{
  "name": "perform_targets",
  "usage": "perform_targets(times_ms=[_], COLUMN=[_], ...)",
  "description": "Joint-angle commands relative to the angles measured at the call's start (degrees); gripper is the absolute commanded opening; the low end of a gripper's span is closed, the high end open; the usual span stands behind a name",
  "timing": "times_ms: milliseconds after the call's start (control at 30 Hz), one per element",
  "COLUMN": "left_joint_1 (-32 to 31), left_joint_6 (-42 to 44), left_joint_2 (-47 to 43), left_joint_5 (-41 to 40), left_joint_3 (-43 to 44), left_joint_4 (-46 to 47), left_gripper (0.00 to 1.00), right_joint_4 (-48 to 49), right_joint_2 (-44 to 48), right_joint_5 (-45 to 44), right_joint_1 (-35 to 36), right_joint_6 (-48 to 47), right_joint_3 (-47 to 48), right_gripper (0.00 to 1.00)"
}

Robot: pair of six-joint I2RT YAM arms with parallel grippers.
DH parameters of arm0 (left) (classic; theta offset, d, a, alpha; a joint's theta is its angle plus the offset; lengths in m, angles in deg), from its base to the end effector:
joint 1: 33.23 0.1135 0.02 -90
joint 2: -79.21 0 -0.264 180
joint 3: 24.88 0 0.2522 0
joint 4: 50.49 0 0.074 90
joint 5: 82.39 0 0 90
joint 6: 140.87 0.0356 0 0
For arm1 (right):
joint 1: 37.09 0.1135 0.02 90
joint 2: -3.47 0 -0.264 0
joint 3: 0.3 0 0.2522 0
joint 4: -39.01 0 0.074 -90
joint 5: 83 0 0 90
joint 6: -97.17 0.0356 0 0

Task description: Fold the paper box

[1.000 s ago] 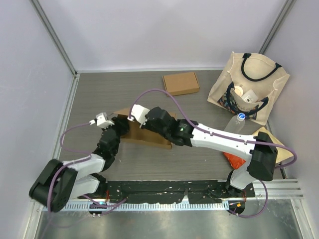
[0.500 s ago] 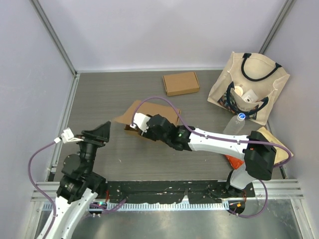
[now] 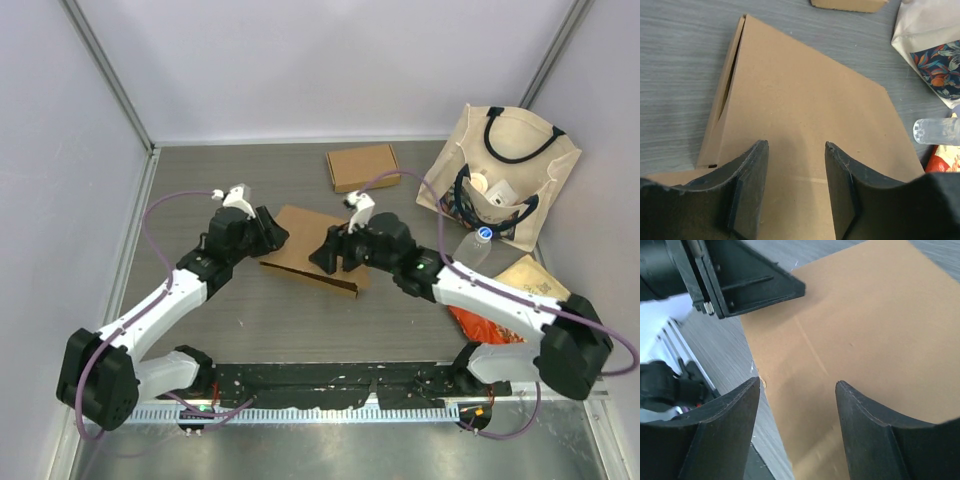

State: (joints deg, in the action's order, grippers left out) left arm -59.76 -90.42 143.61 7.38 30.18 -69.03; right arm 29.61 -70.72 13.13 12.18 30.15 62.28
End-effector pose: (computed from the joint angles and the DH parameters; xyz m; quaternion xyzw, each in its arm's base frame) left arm 0.2252 -0.1123 0.2594 -0.0982 0.8510 -0.2799 0.4334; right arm 0.1911 0.2277 0.2775 -0.2167 0.7945 0.3690 0.4308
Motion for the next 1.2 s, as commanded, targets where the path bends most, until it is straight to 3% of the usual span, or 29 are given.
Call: perform_targets(times_ms=[0, 167, 200, 300, 433, 533, 700, 967, 1167], left_joint_1=[0.86, 1.73, 2.17, 6.12, 12.71, 15.27, 15.45, 15.27, 14.66], left_joint_6=[2.37, 5.26, 5.62, 5.36, 4.57, 4.83, 4.40, -1.04, -3.78], left_joint_2=[-0.59, -0.42, -0.24, 1.16, 3.10, 5.55, 9.25, 6.18, 3.55], left_joint_5=[3.40, 4.62, 5.23, 9.43, 11.74, 10.69, 15.52, 18.94, 20.36], left_joint_3=[-0.52, 2.29, 4.12, 8.17, 11.96, 12.58, 9.42, 0.47, -3.68], left_joint_4=[6.36, 3.73, 2.76, -0.58, -4.45, -4.98, -2.97, 4.51, 7.76], left_gripper=[0.54, 0.61, 0.66, 0.74, 0.77, 0.77, 0.70, 0.65, 0.61], right_joint_4=[-5.30, -16.38, -17.88, -19.73, -20.53, -18.60, -7.55, 12.66, 10.52], right_joint_2=[8.26, 13.55, 13.55, 12.59, 11.44, 10.56, 10.04, 4.16, 1.42], right_joint_5=[4.95, 4.32, 6.85, 8.46, 9.68, 12.32, 14.96, 19.26, 15.94], right_joint_1=[-6.19, -21.02, -22.89, -24.32, -24.40, -24.32, -24.32, -23.00, -22.64], right_joint_6=[12.34, 20.77, 23.22, 25.00, 28.77, 31.15, 38.70, 50.92, 48.31], right_joint_3=[0.66, 0.49, -0.03, -1.97, -3.64, -5.83, -11.71, -15.86, -15.60], right_gripper=[0.68, 0.78, 0.78, 0.78, 0.78, 0.73, 0.71, 0.69, 0.69])
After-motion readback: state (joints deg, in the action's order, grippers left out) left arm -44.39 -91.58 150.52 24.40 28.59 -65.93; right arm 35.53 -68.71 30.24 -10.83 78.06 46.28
